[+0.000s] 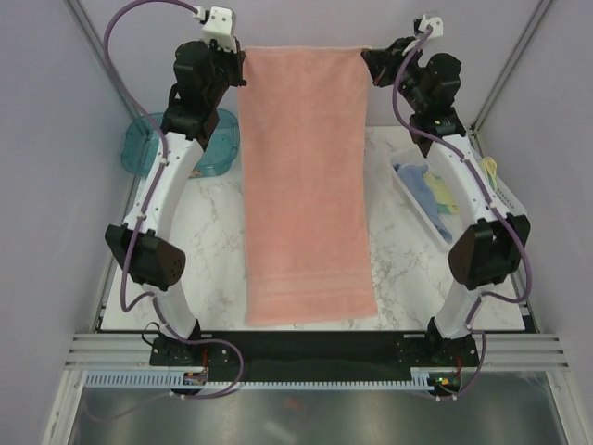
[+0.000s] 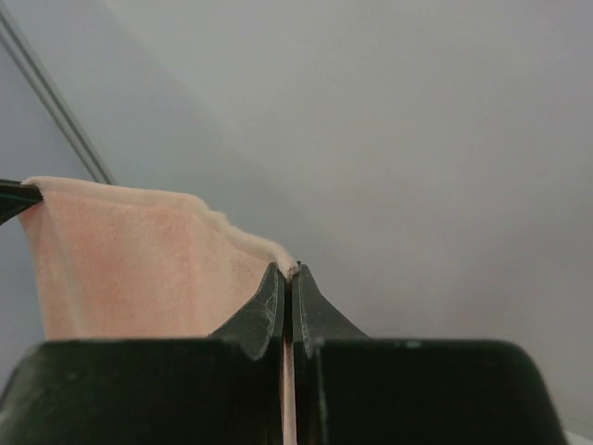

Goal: Fold and stack the towels
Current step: Flatten out the crumpled towel, then fold the towel

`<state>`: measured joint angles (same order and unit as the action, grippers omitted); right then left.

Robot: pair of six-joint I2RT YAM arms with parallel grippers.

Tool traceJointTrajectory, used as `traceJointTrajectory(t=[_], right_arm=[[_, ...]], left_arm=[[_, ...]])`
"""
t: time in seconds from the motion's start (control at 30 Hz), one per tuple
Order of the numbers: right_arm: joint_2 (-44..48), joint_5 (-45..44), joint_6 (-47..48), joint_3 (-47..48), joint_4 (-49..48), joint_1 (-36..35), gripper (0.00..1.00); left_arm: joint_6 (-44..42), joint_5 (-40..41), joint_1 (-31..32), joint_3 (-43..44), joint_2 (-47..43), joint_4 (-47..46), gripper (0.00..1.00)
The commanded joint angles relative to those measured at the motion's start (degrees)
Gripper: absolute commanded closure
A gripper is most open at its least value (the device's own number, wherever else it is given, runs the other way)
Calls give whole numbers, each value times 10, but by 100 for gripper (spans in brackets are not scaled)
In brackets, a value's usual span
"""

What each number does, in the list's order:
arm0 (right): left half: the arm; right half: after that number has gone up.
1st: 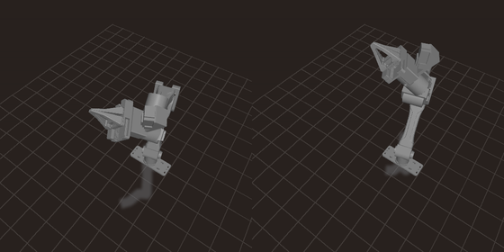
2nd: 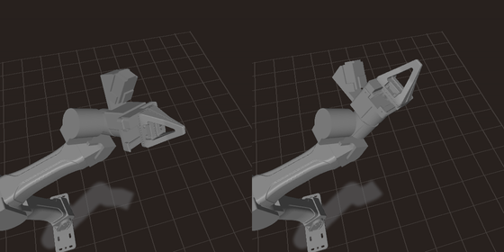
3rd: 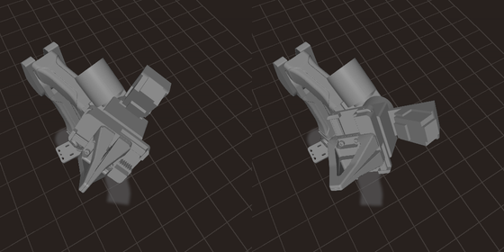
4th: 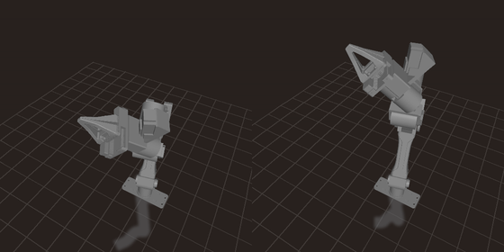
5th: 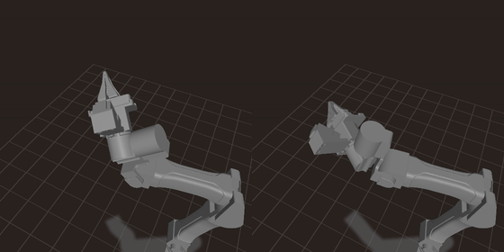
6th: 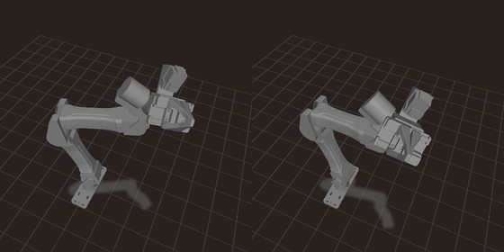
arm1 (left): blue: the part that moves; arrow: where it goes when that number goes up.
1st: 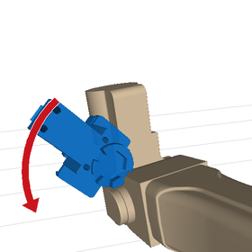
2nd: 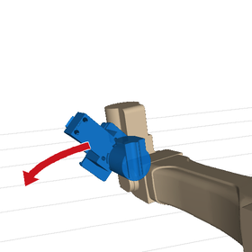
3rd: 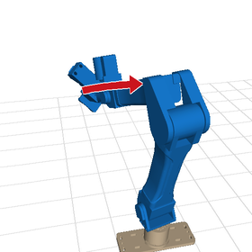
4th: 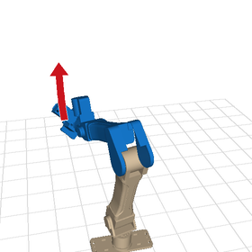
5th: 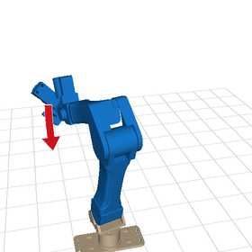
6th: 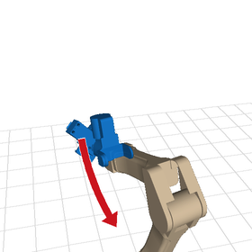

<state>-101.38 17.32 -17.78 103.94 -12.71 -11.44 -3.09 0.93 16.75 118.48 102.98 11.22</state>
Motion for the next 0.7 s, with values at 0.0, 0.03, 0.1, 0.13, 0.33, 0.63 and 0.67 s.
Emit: traceJointTrajectory(t=[0.0, 0.03, 0.1, 0.13, 0.33, 0.63, 0.67], right_arm=[[-57, 26, 11, 97, -61, 17, 100], [-87, 30, 9, 109, -61, 19, 100], [-109, 30, 4, 125, -71, 27, 100], [-126, 31, -8, 124, -89, 30, 100], [-169, 70, -23, 107, -143, 36, 100], [-143, 102, 6, -8, -159, 36, 100], [-132, 102, 19, -43, -158, 36, 100]], left_arm=[[-3, -21, -20, 36, 34, -129, 98], [-4, -29, -22, 34, 45, -145, 98], [-12, -42, -23, 37, 77, -175, 98], [-14, -44, -22, 39, 85, -180, 98], [-30, -52, -22, 3, 130, -221, 98], [-66, -106, -23, -220, 49, -343, 98], [-73, -116, -23, -241, 40, -352, 98]])
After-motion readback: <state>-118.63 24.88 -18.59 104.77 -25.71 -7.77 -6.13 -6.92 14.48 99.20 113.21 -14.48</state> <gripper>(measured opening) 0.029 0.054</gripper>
